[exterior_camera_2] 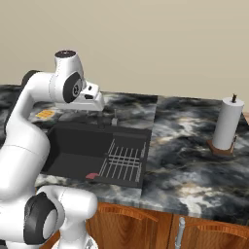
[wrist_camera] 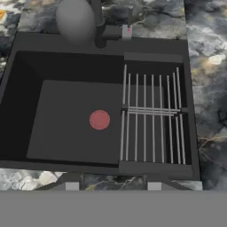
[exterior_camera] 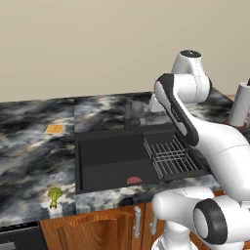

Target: Turn on the sink faucet. Then move the broccoli from the counter to the sink. Turn off the sink. Move the vegetable from the sink to the pot next to the stove. Finally move the pot to the rear left burner.

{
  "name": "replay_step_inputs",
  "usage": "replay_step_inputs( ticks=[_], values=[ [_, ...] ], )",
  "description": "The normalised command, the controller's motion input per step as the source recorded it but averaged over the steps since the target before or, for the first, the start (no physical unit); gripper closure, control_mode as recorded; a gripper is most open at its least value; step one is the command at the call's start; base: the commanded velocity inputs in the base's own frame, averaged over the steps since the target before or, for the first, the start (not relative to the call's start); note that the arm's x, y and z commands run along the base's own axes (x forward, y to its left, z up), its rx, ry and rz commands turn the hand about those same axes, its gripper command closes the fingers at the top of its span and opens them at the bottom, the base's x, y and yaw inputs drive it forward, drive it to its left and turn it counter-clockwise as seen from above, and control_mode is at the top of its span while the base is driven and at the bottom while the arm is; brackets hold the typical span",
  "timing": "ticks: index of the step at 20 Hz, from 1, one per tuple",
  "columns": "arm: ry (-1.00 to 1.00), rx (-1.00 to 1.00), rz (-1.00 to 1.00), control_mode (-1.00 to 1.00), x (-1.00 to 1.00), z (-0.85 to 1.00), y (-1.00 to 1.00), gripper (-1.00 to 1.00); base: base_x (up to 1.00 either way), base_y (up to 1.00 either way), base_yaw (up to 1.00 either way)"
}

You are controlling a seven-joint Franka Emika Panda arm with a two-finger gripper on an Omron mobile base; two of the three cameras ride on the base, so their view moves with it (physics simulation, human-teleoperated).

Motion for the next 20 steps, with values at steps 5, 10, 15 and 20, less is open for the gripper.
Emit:
replay_step_inputs(
  ticks=[5, 10, 15, 20],
  values=[
    [-0.01, 0.00, 0.08, -1.00, 0.01, -0.11, -0.14, -1.00, 0.00, 0.00, 0.00],
    [0.00, 0.04, 0.23, -1.00, 0.02, -0.26, -0.62, -1.00, 0.00, 0.00, 0.00],
    [-0.01, 0.12, 0.30, -1.00, 0.12, -0.33, -0.65, -1.00, 0.00, 0.00, 0.00],
    [-0.08, 0.13, 0.32, -1.00, 0.46, -0.35, -0.23, -1.00, 0.00, 0.00, 0.00]
  ],
)
